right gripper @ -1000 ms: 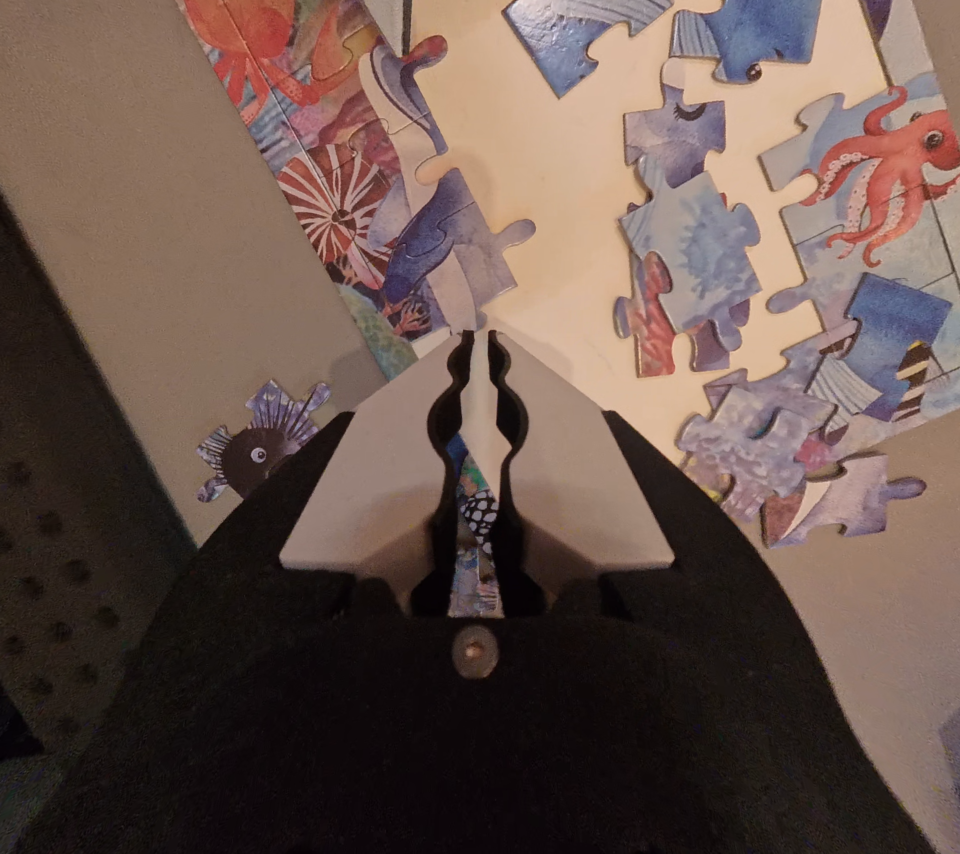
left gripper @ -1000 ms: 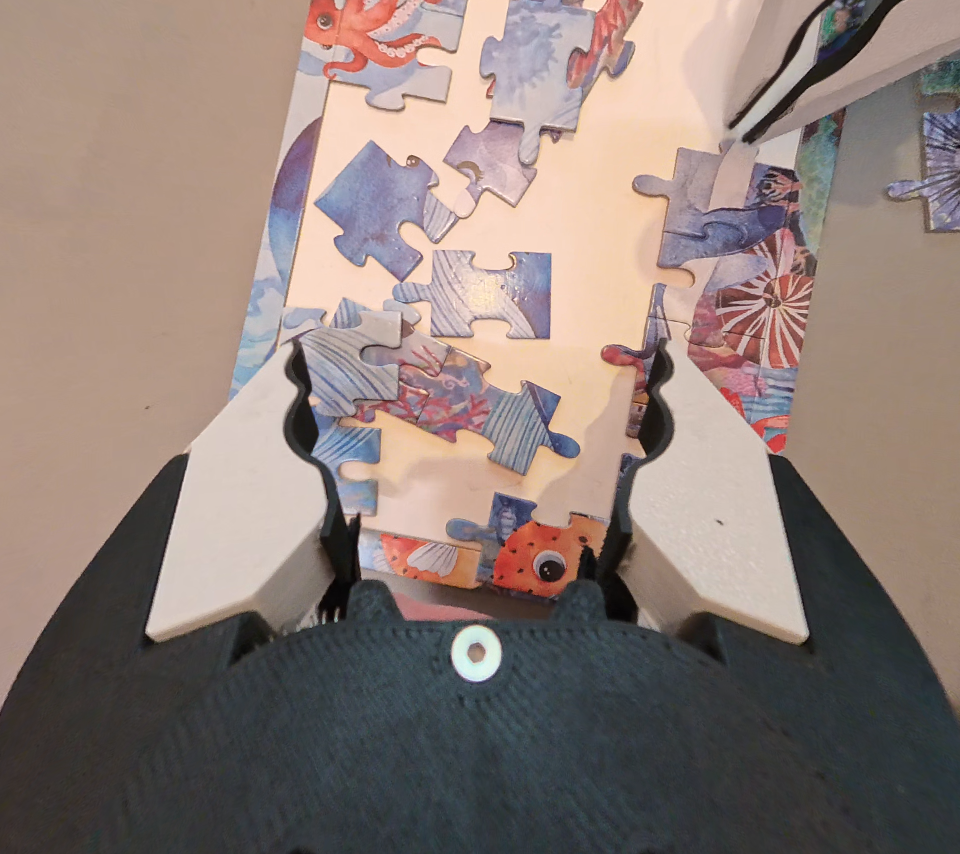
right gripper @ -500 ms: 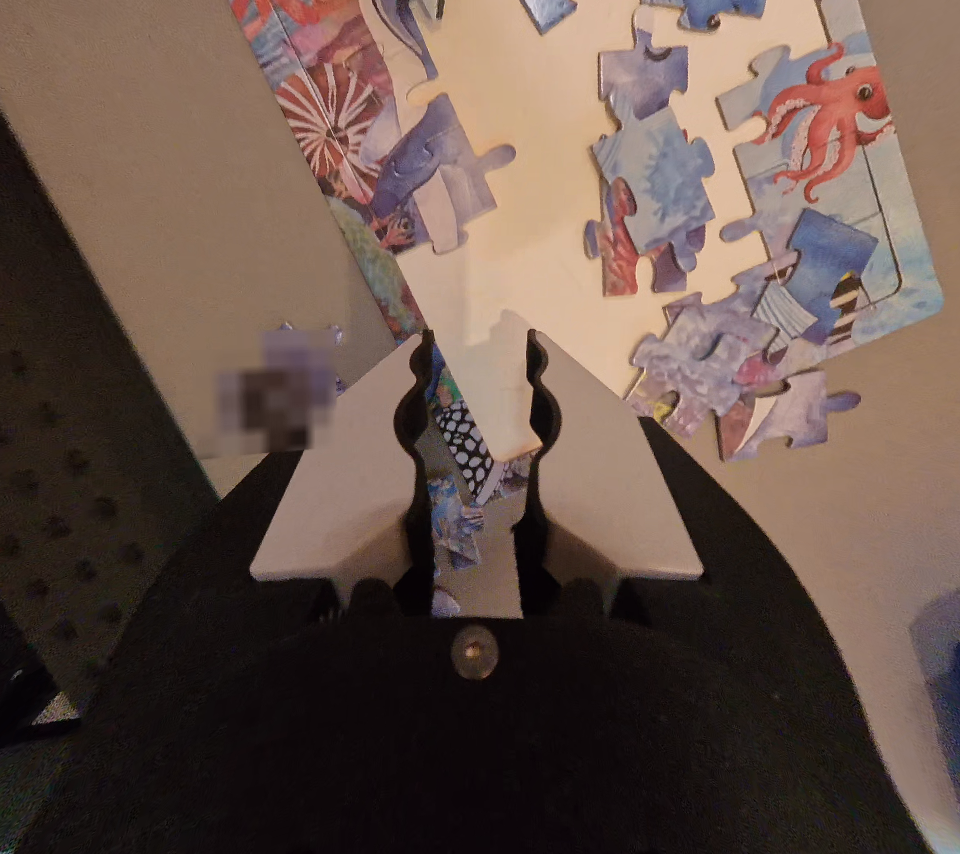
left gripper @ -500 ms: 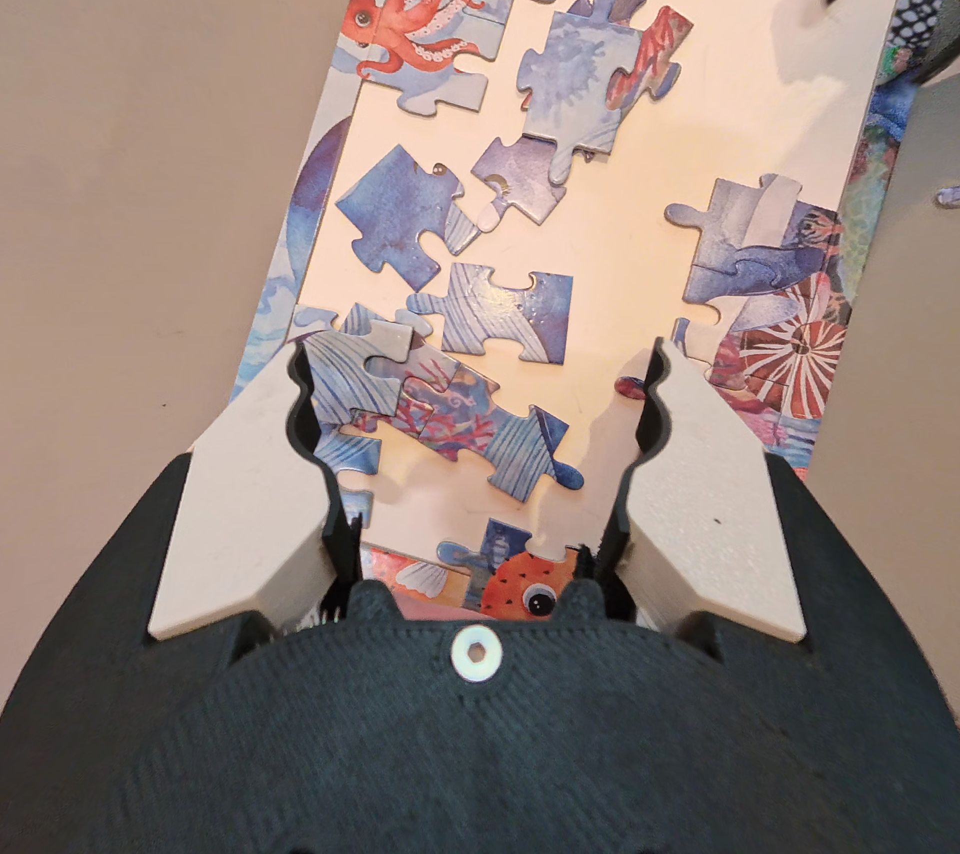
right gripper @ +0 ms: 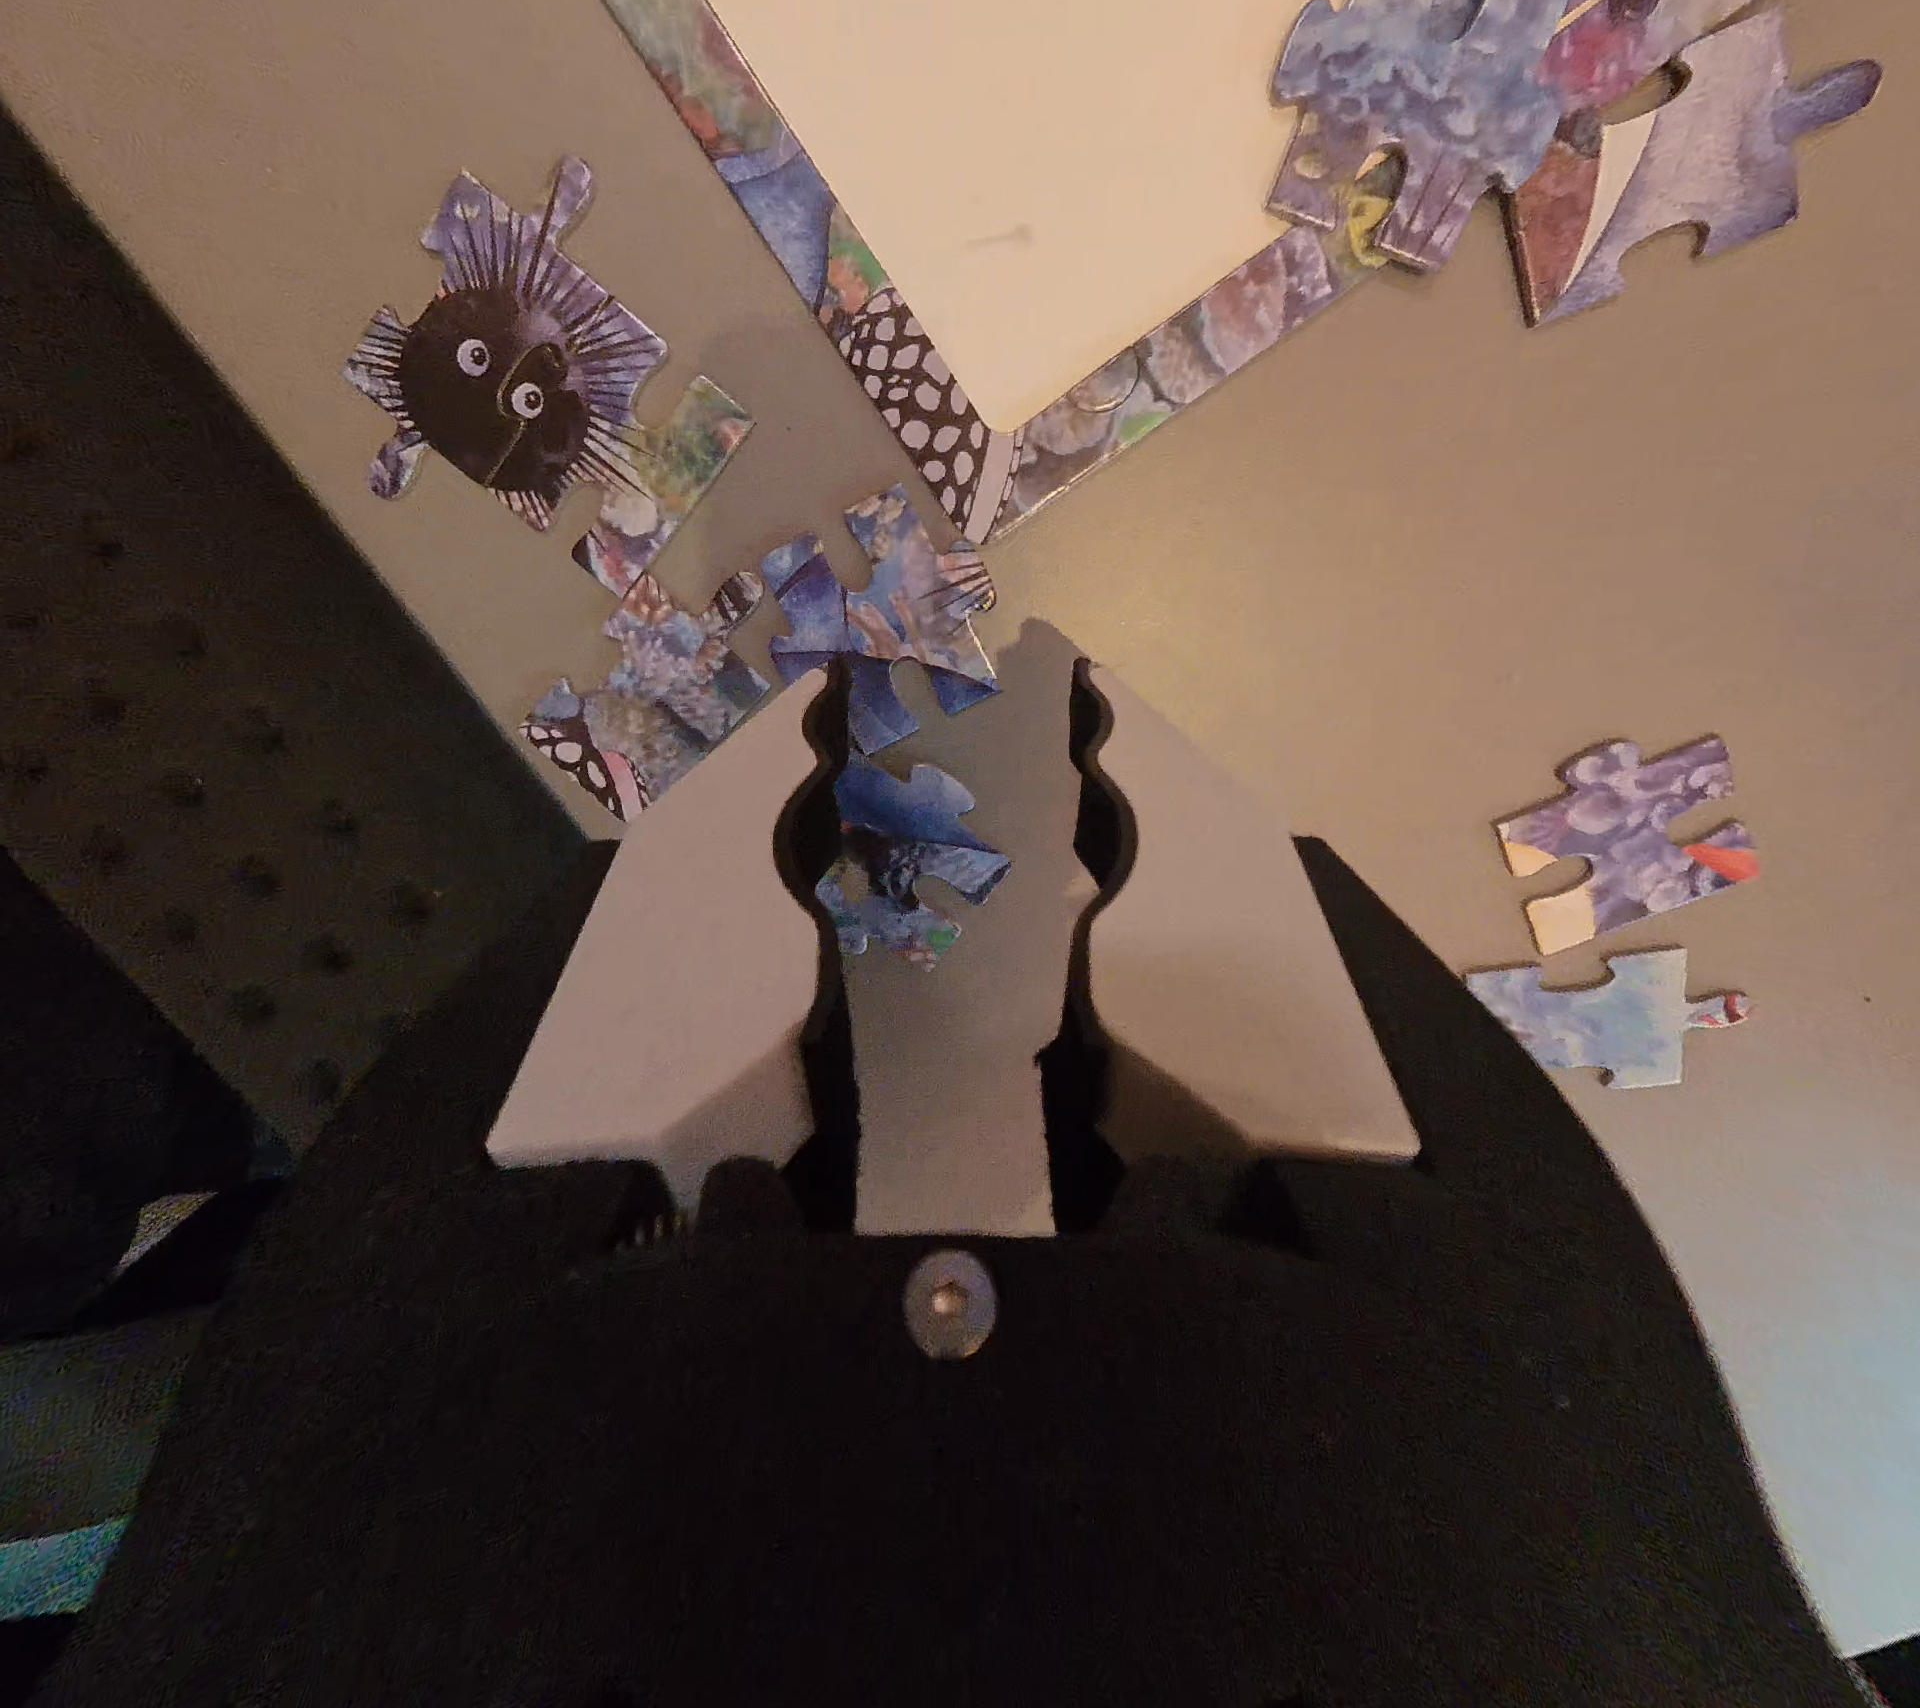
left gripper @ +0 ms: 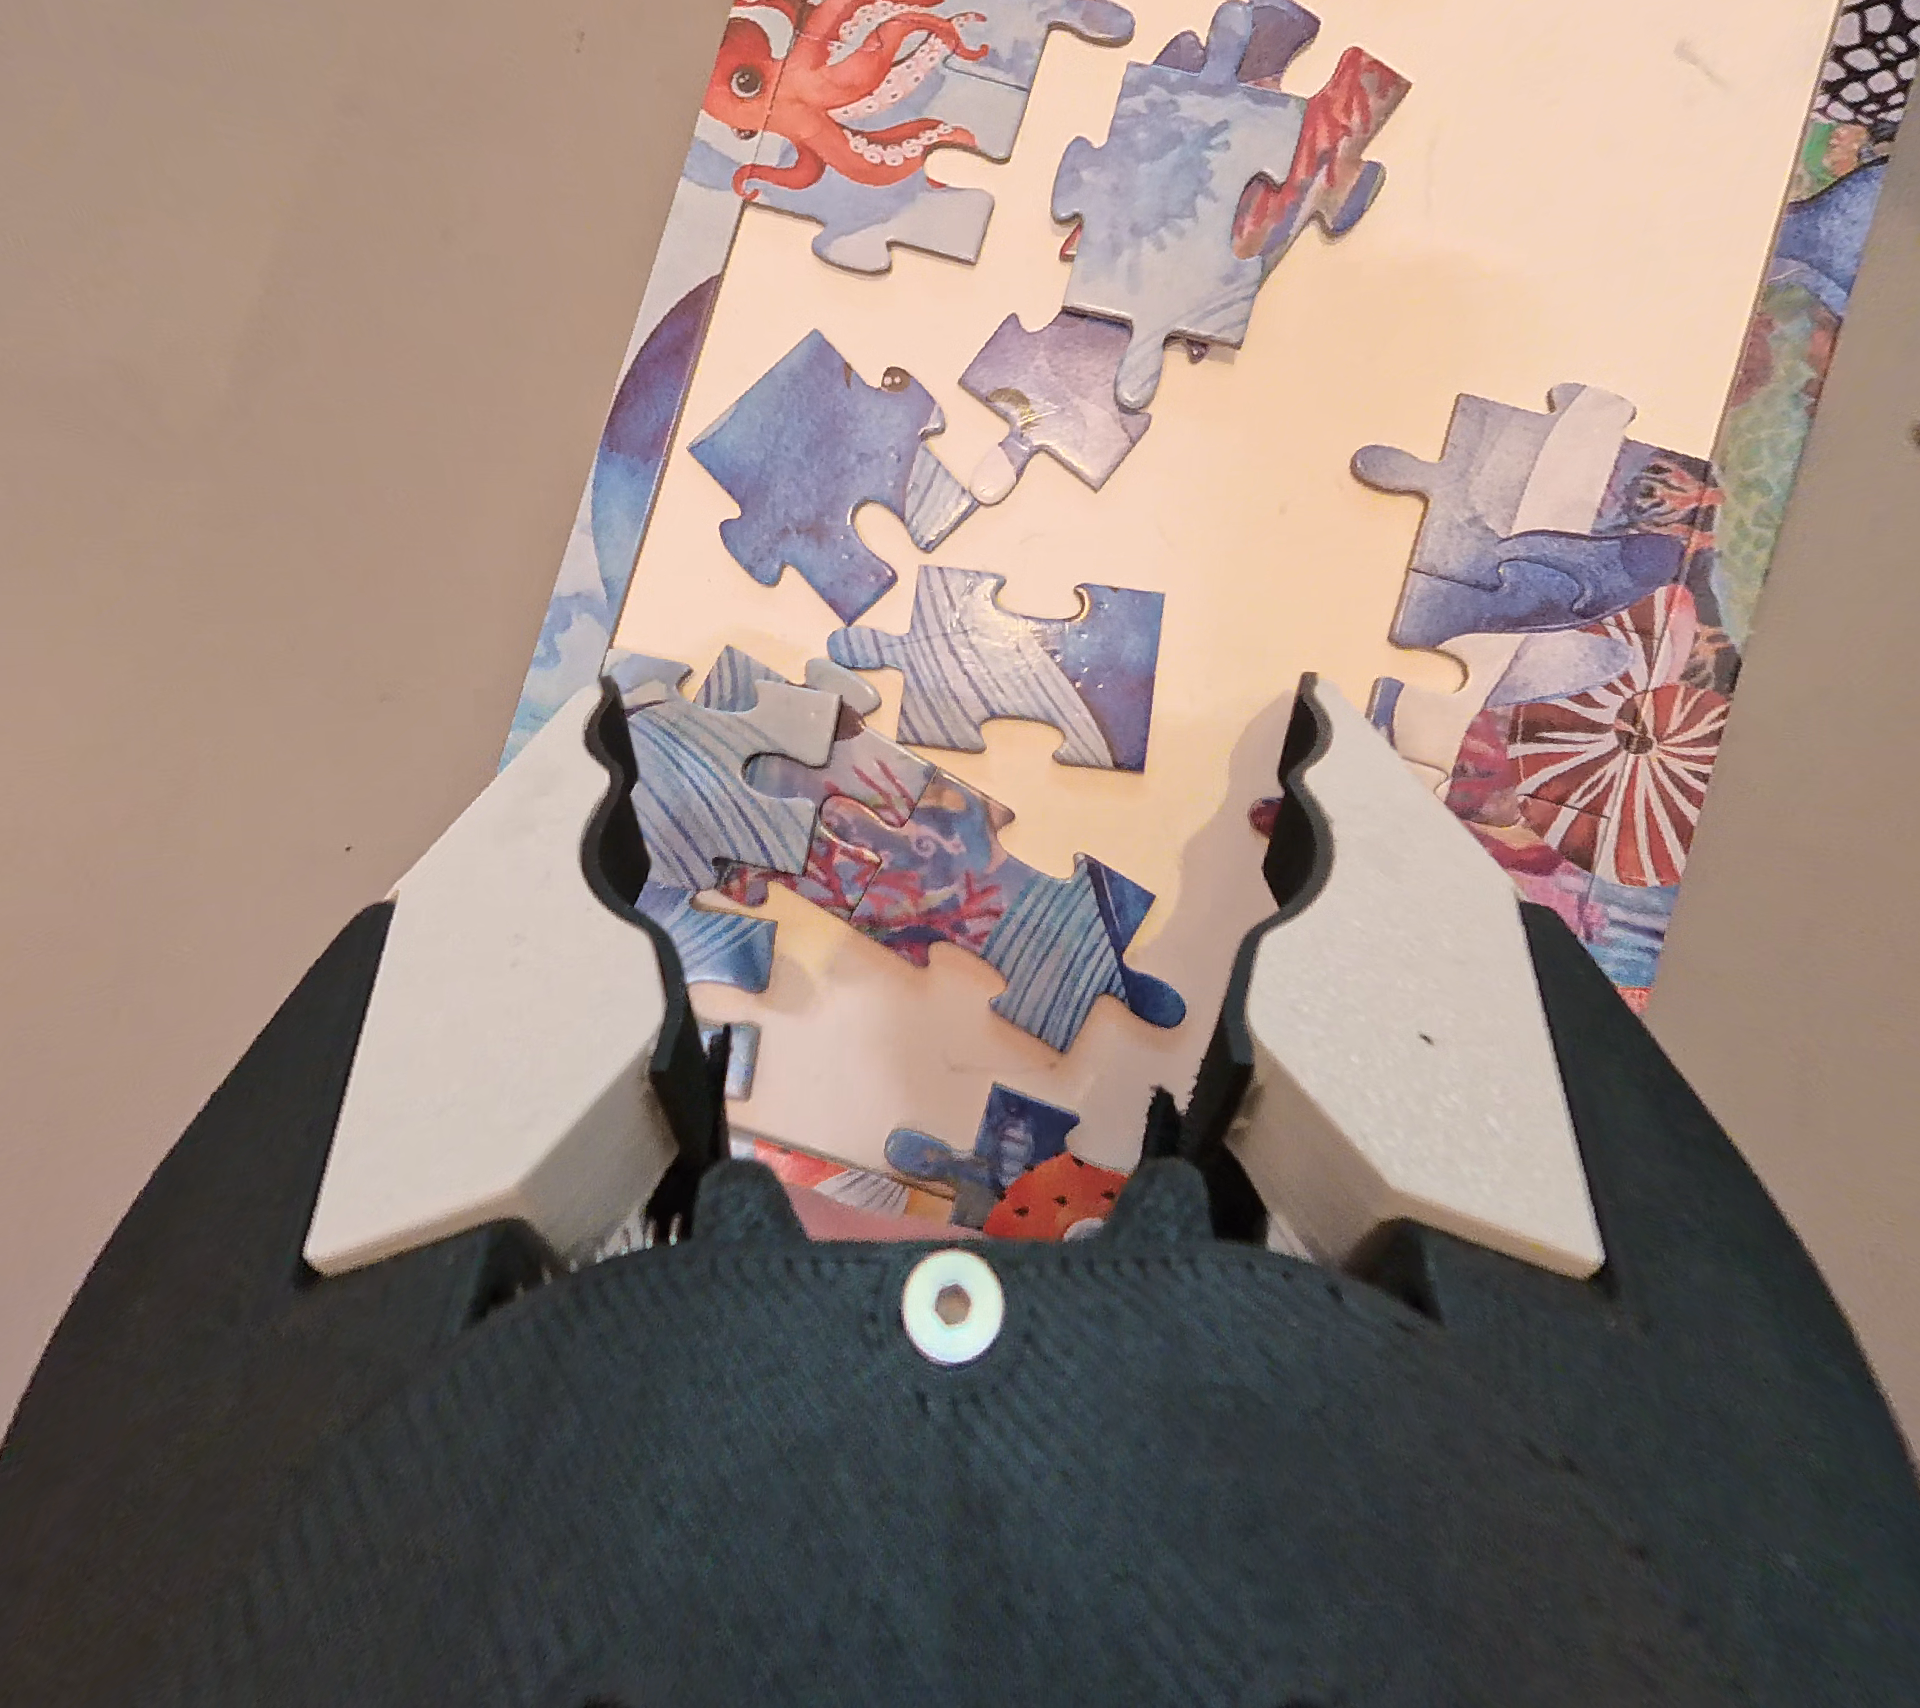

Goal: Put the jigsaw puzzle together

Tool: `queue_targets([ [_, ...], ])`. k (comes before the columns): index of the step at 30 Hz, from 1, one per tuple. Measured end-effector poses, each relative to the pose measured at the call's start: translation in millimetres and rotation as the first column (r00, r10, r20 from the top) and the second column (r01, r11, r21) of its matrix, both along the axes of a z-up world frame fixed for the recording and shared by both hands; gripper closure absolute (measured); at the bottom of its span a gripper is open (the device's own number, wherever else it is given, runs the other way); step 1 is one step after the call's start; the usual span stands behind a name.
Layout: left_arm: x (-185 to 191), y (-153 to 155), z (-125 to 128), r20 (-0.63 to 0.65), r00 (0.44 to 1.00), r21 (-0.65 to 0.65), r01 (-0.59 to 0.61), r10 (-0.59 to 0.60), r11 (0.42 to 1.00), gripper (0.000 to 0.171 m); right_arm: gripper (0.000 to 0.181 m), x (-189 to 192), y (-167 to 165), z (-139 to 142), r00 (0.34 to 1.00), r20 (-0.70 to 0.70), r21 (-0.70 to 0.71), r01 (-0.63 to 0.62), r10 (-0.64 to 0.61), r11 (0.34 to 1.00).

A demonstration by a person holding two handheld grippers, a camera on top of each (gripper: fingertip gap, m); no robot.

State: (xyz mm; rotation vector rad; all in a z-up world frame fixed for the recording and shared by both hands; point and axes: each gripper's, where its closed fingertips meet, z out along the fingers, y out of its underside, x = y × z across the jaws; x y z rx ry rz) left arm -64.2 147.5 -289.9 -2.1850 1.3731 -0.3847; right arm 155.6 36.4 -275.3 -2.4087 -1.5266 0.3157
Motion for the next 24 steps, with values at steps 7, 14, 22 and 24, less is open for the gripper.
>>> queue_targets([
  [7, -2.2, 1.6, 1.9, 0.025, 1.000, 0.003, -0.014, 0.014, 1.000, 0.051, 0.147, -3.8, -5.8, -13.8, 1.000, 0.013, -0.040, -0.022, 0.023, 0.999],
  [14, -9.1, 8.1, 1.3, 0.008, 0.999, 0.020, -0.046, 0.046, 0.999, 0.051, 0.140, -31.5, 50.9, 19.5, 0.993, -0.109, 0.133, 0.049, -0.035, 0.990],
  [22, -26.7, 24.5, 9.5, 0.023, 0.993, 0.075, -0.116, 0.115, 0.990, 0.055, 0.124, -105.9, 96.6, 9.2, 0.986, -0.153, 0.202, -0.038, 0.070, 0.979],
  [24, -34.7, 29.1, 12.9, 0.034, 0.990, 0.084, -0.142, 0.140, 0.986, 0.055, 0.123, -117.7, 104.1, 4.3, 0.986, -0.145, 0.204, -0.053, 0.084, 0.977],
])
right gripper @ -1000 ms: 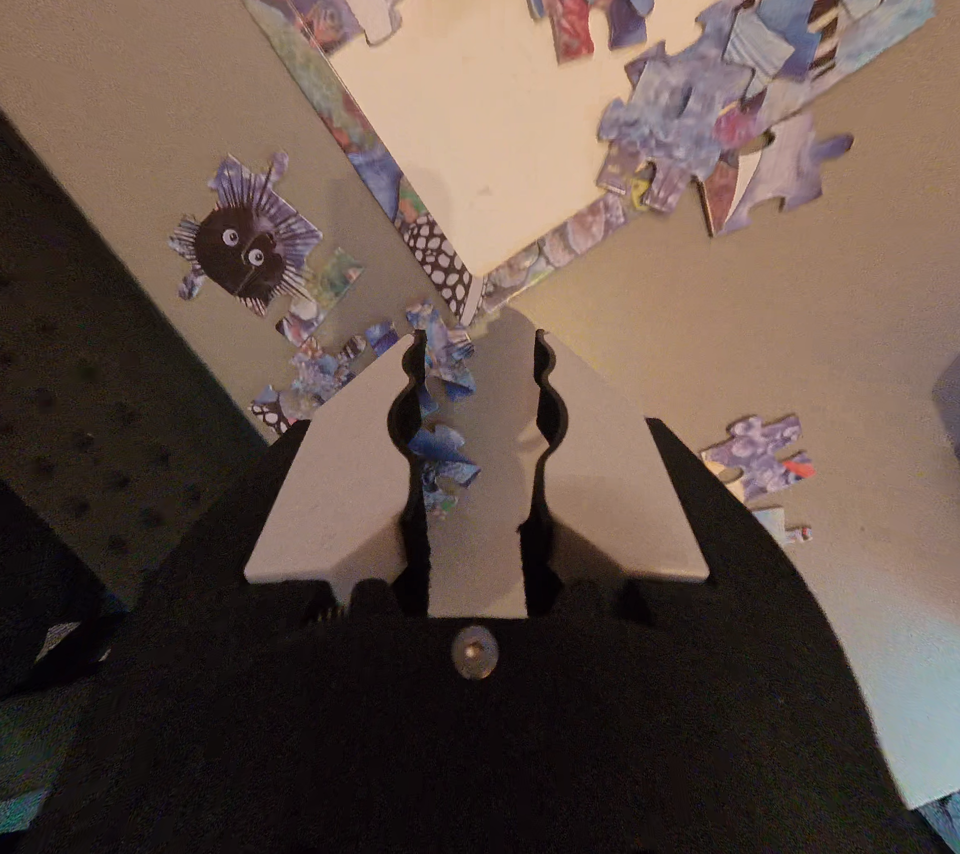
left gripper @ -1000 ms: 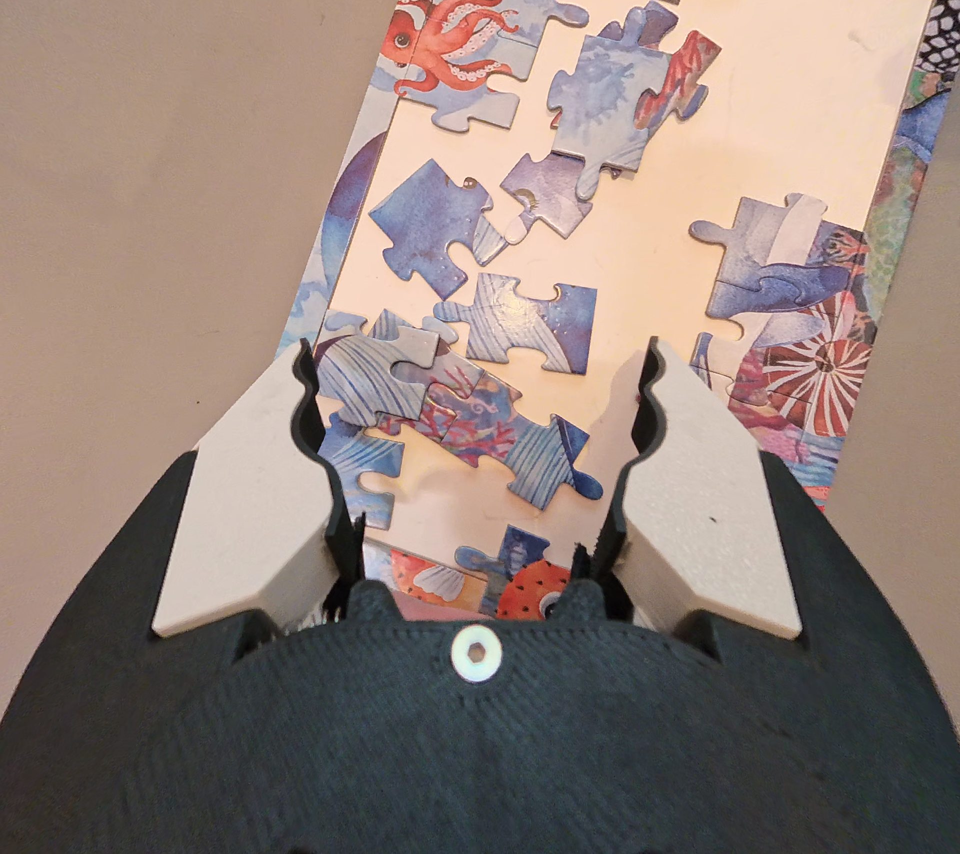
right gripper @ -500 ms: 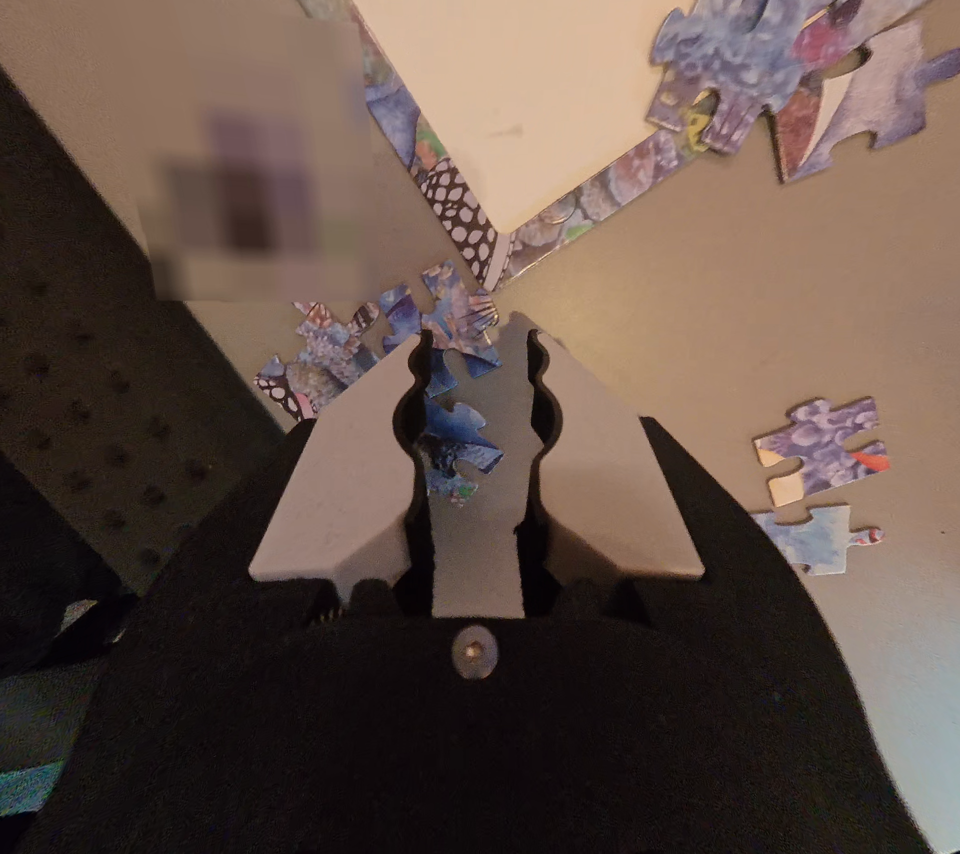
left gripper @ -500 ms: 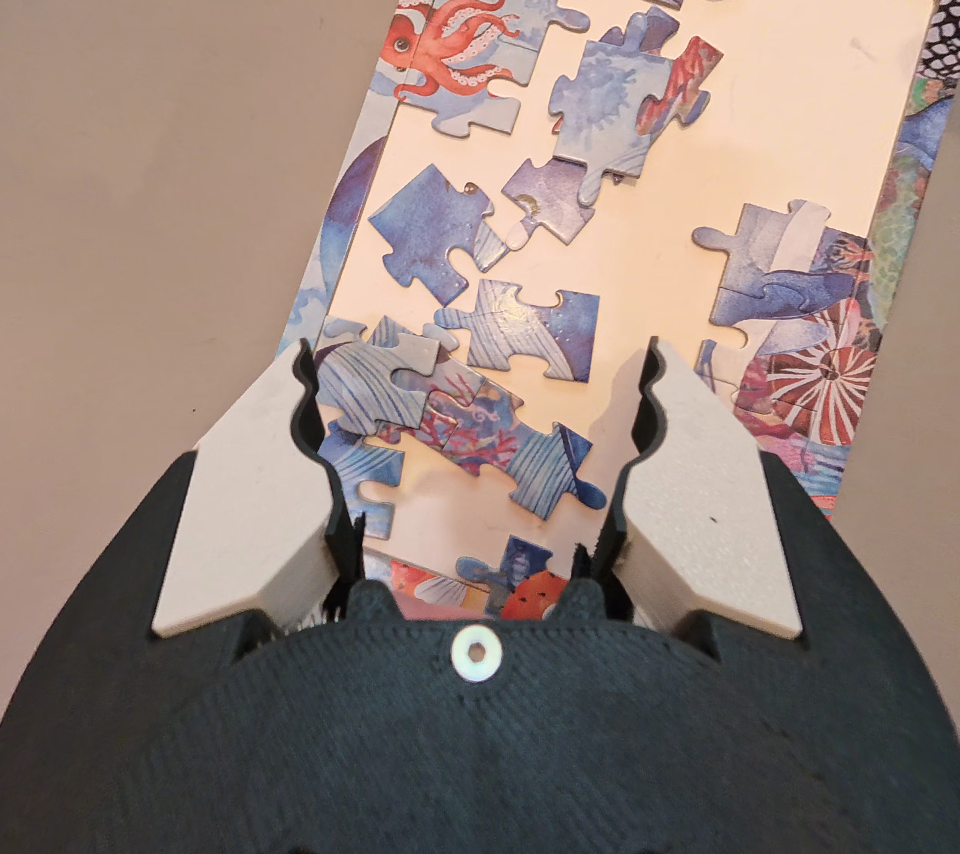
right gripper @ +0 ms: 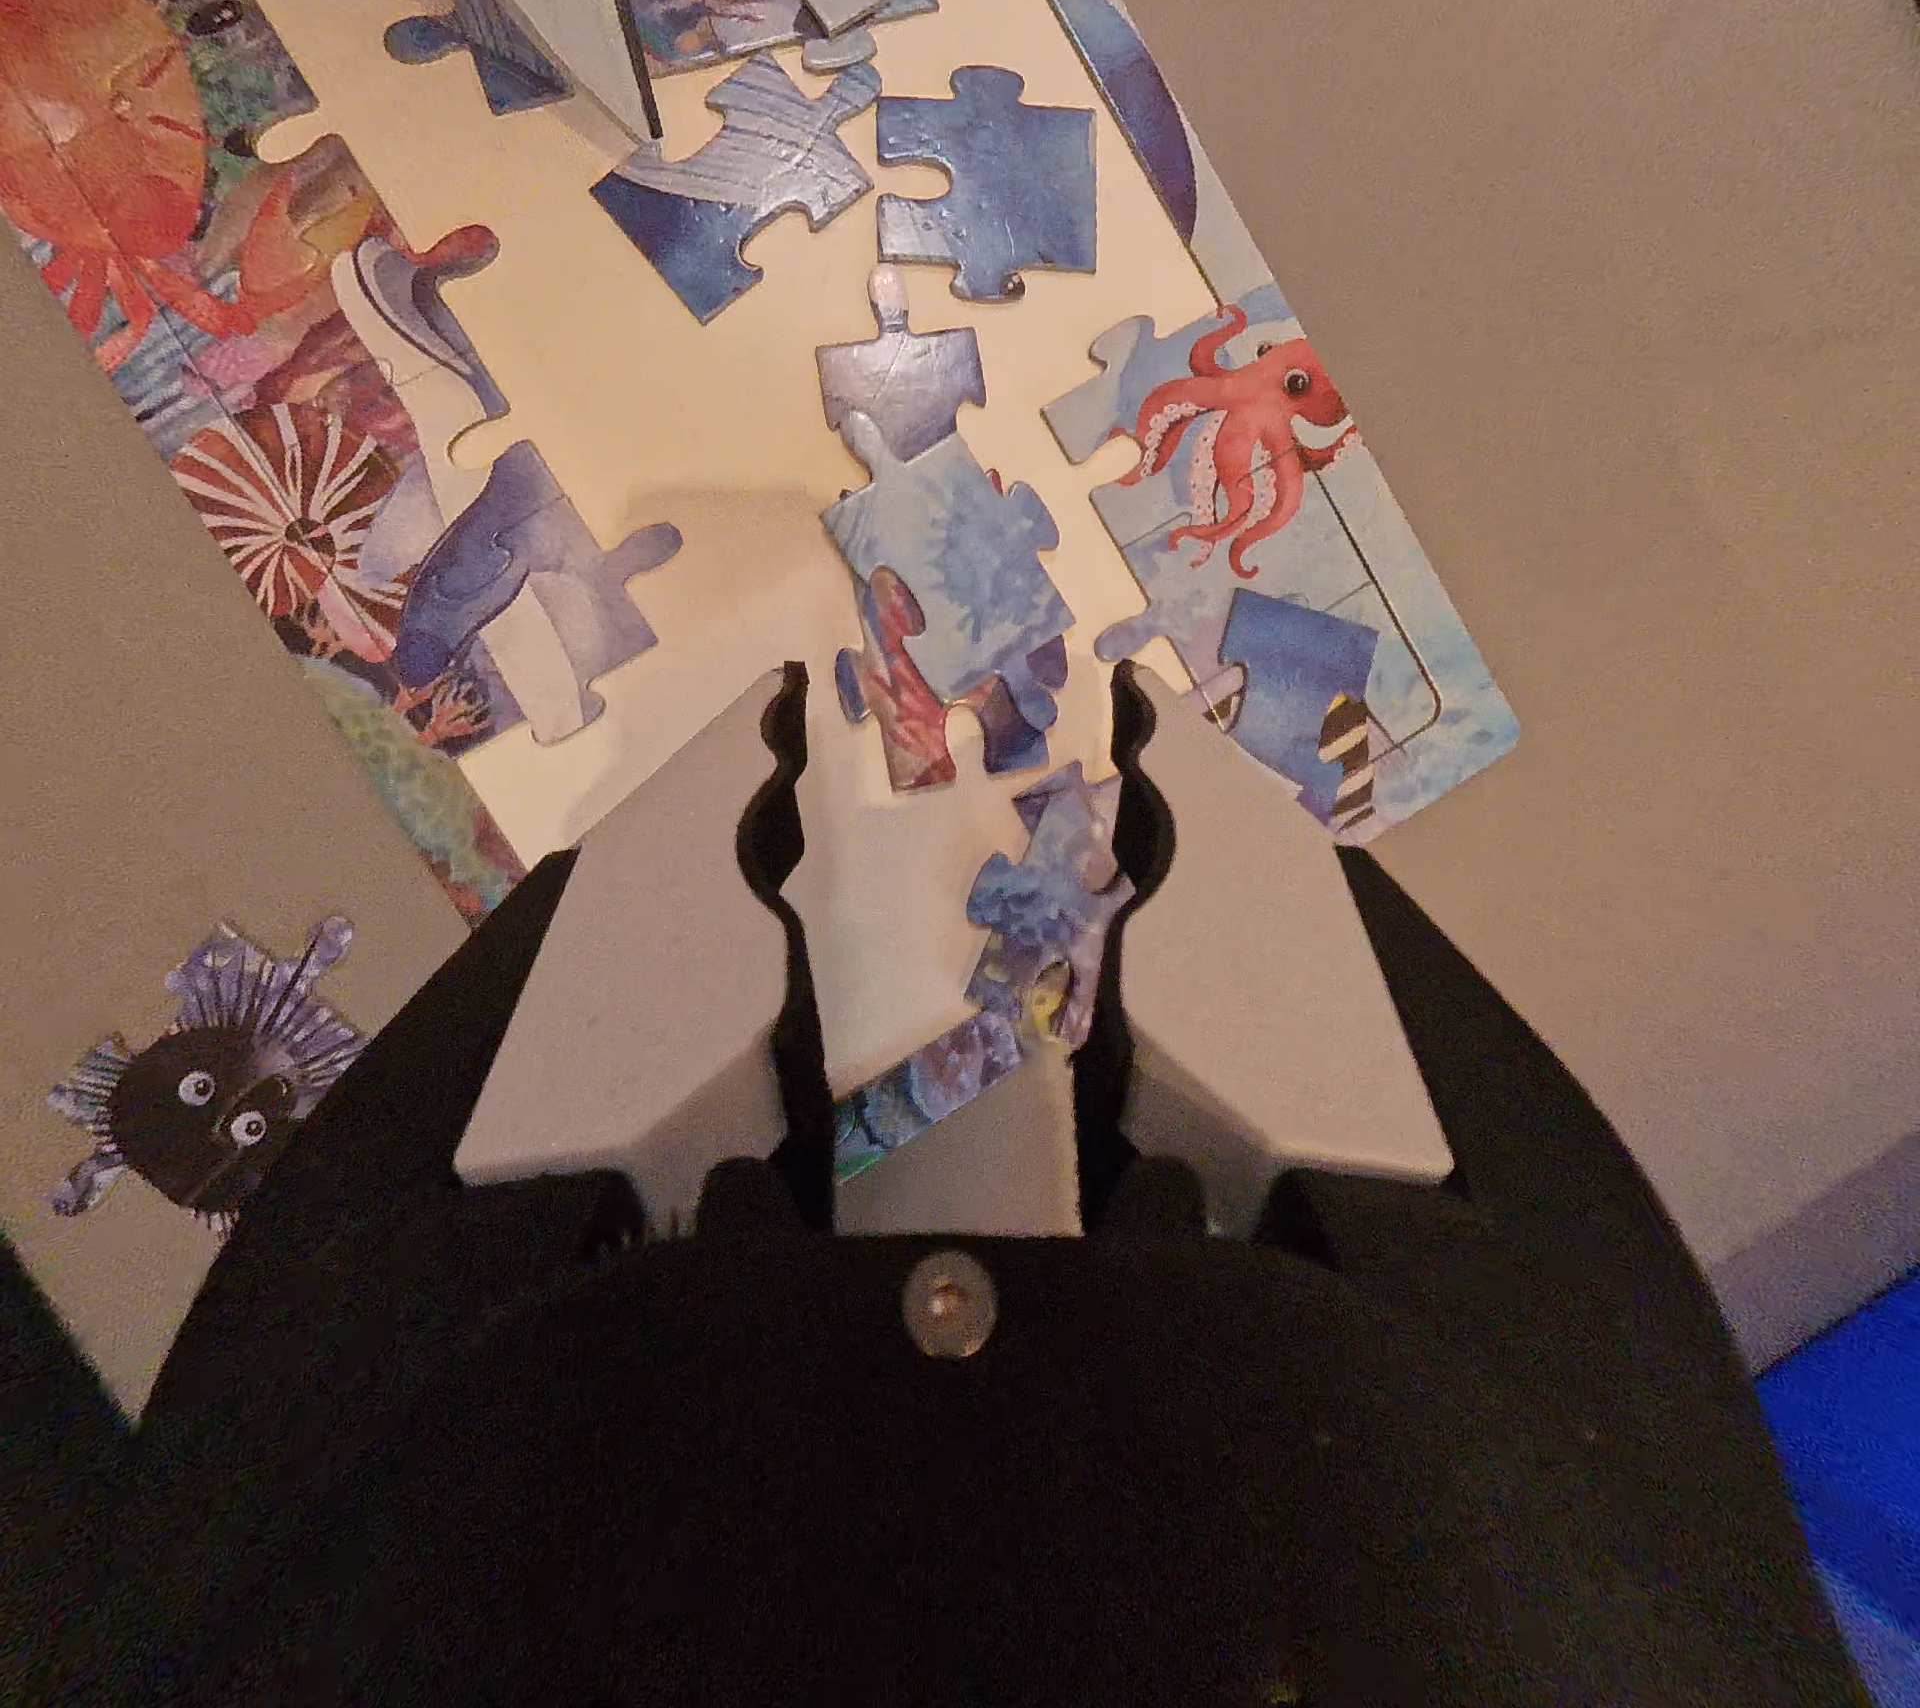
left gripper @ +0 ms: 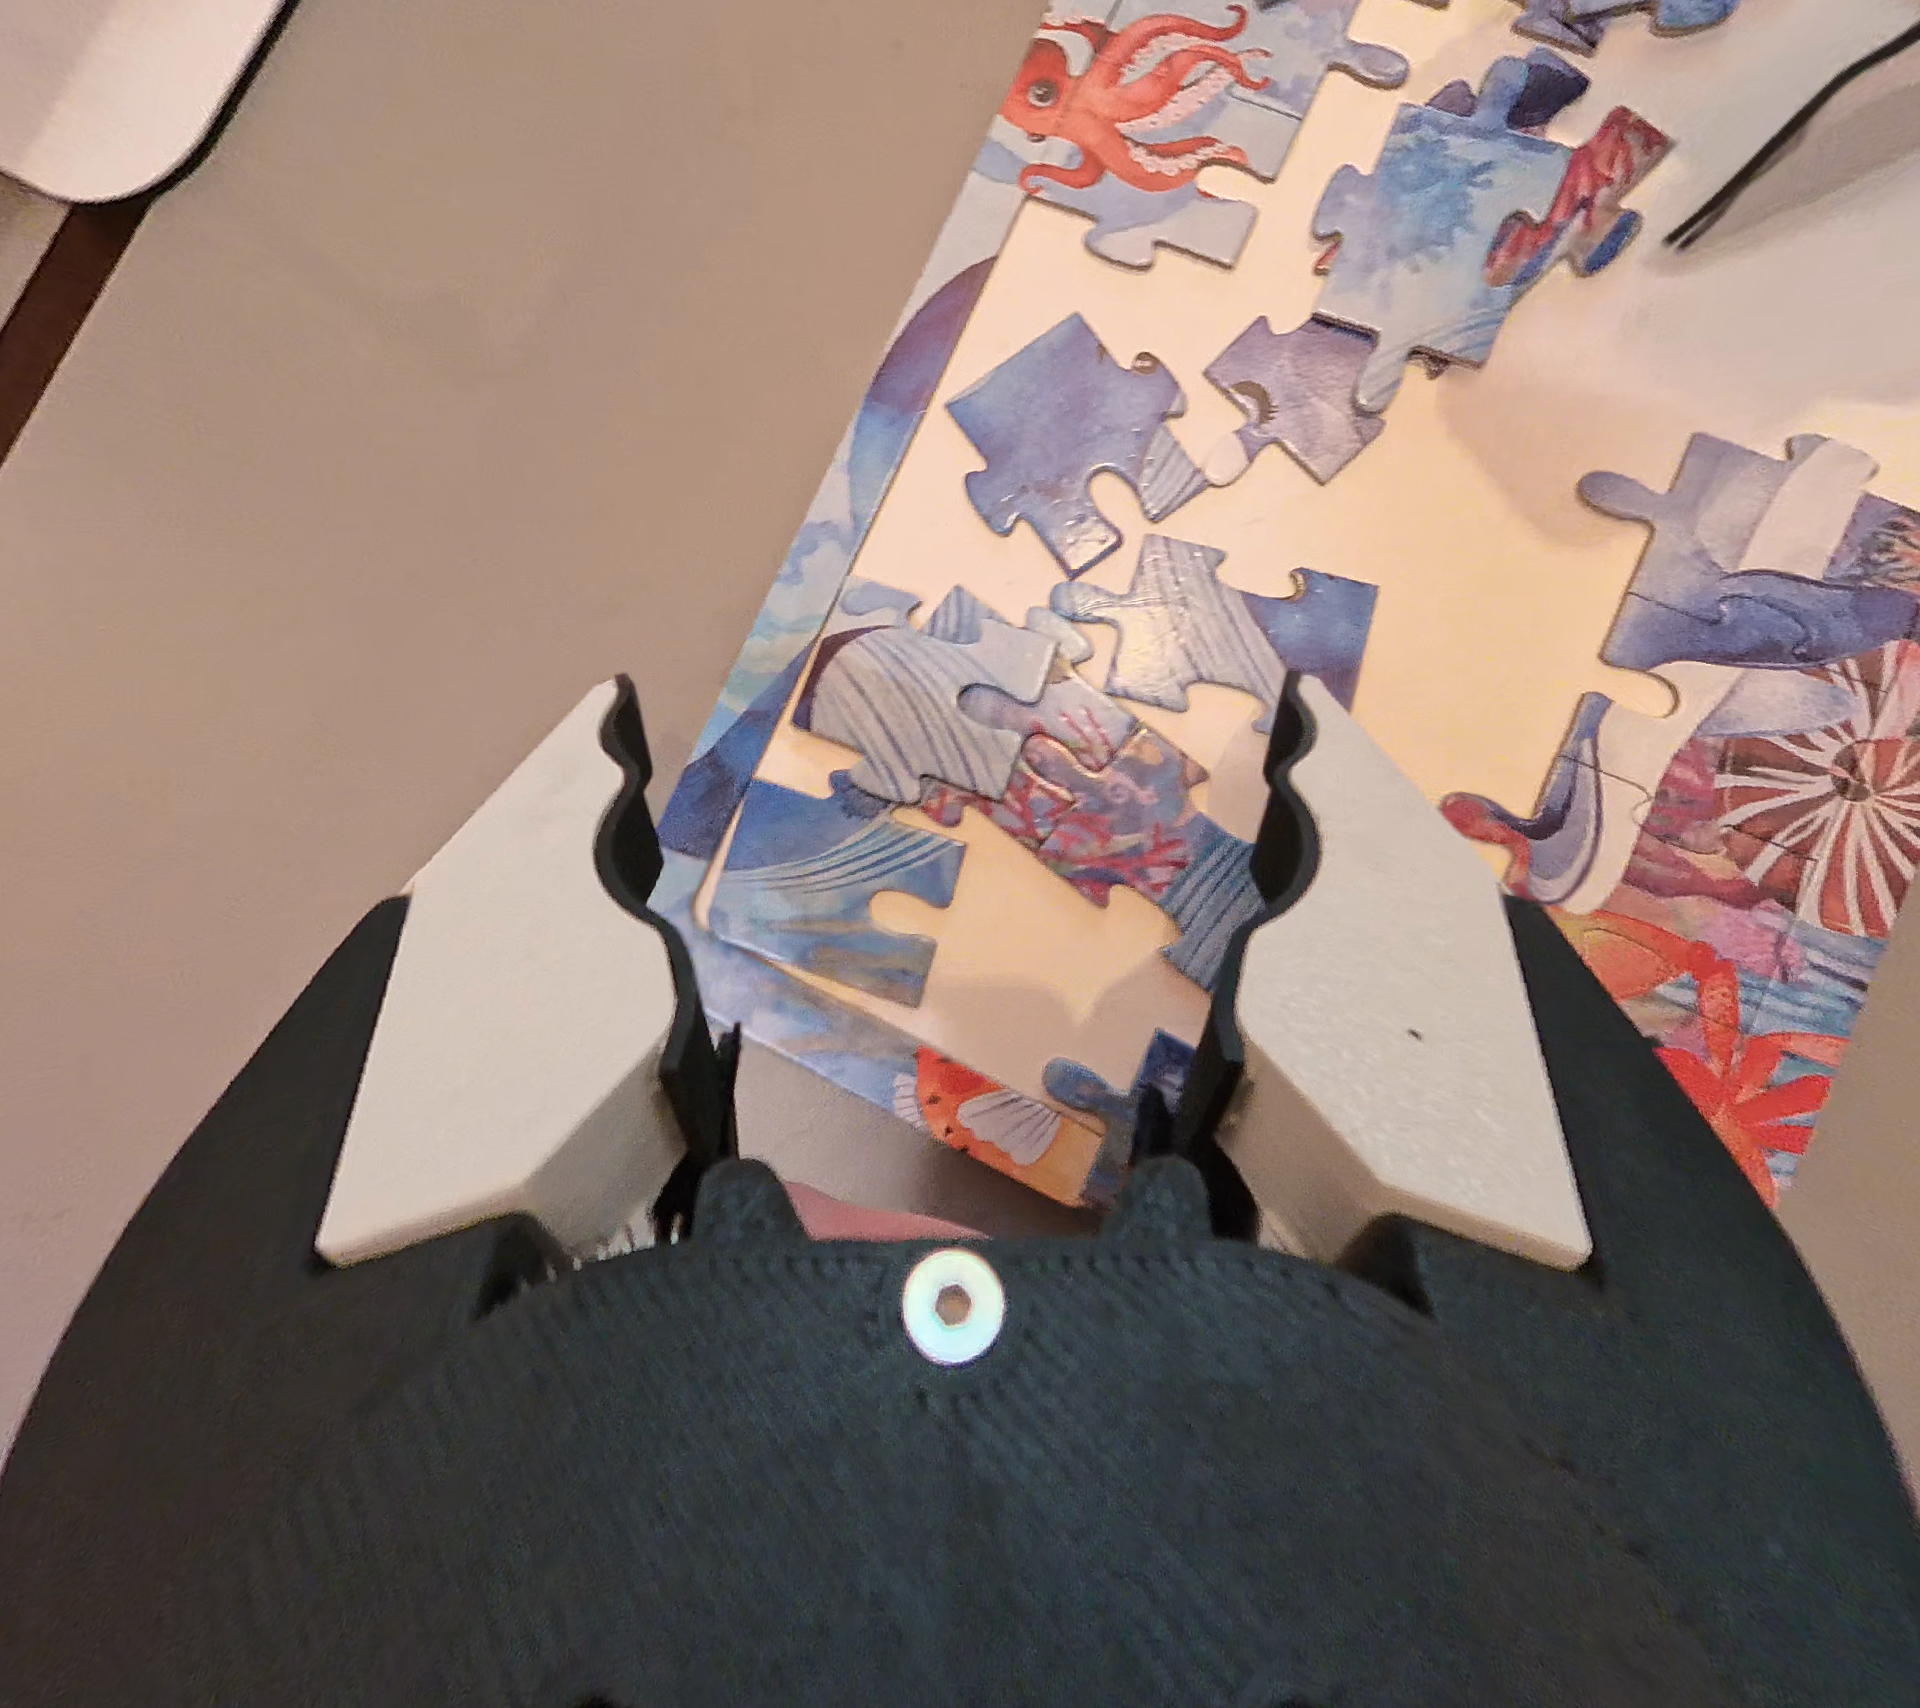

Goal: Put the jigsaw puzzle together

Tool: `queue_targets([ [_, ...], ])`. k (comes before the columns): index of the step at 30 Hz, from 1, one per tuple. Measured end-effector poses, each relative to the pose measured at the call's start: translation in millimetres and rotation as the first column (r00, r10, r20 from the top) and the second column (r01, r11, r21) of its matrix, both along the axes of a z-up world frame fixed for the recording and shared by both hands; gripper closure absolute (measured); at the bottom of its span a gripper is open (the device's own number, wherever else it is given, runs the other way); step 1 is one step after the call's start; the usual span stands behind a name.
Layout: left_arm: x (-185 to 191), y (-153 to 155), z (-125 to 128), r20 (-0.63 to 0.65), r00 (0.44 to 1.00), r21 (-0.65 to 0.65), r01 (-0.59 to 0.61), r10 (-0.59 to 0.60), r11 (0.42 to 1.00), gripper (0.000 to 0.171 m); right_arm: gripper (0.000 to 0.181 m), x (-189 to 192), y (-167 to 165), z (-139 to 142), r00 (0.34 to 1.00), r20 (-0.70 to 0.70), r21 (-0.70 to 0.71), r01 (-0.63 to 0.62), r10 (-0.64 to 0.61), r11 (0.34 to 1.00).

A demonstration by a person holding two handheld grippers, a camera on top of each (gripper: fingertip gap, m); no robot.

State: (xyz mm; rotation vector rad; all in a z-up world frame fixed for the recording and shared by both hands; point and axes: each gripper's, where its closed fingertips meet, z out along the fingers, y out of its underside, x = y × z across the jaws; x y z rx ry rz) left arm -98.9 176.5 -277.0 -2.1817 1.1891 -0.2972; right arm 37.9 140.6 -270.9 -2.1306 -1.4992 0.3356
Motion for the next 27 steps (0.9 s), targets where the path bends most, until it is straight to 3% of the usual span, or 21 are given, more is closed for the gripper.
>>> queue_targets([
  [4, -11.6, 4.3, 1.0, 0.003, 1.000, 0.006, -0.029, 0.029, 1.000, 0.056, 0.133, -10.1, 4.3, -15.8, 1.000, 0.024, -0.053, -0.016, 0.017, 0.998],
  [6, -14.2, 4.4, 1.9, 0.007, 0.999, 0.009, -0.038, 0.038, 0.999, 0.056, 0.141, -12.1, 3.3, -15.9, 1.000, -0.001, -0.080, -0.008, 0.008, 0.997],
  [10, -17.0, 6.7, 1.9, 0.009, 0.999, 0.013, -0.049, 0.049, 0.999, 0.057, 0.142, -5.9, 1.8, -15.2, 1.000, -0.002, -0.080, 0.002, -0.003, 0.997],
  [13, -19.8, 8.1, 2.0, 0.002, 0.998, 0.019, -0.063, 0.063, 0.998, 0.057, 0.159, -5.0, -4.2, -5.5, 0.999, -0.054, -0.088, -0.002, -0.003, 0.996],
  [22, -20.2, 8.0, 1.8, -0.003, 0.998, 0.023, -0.059, 0.060, 0.998, 0.058, 0.160, 29.5, -11.8, 7.2, 0.999, -0.018, -0.043, 0.028, -0.029, 0.999],
  [23, -18.5, 6.9, 1.1, -0.005, 0.999, 0.021, -0.052, 0.052, 0.998, 0.058, 0.177, 32.1, -13.4, 8.3, 0.999, -0.028, -0.048, 0.028, -0.029, 0.998],
  [27, -13.7, 3.2, -1.2, -0.018, 0.999, 0.016, -0.029, 0.029, 0.999, 0.057, 0.181, 43.8, -19.7, 8.9, 0.999, -0.030, -0.047, 0.039, -0.041, 0.998],
])
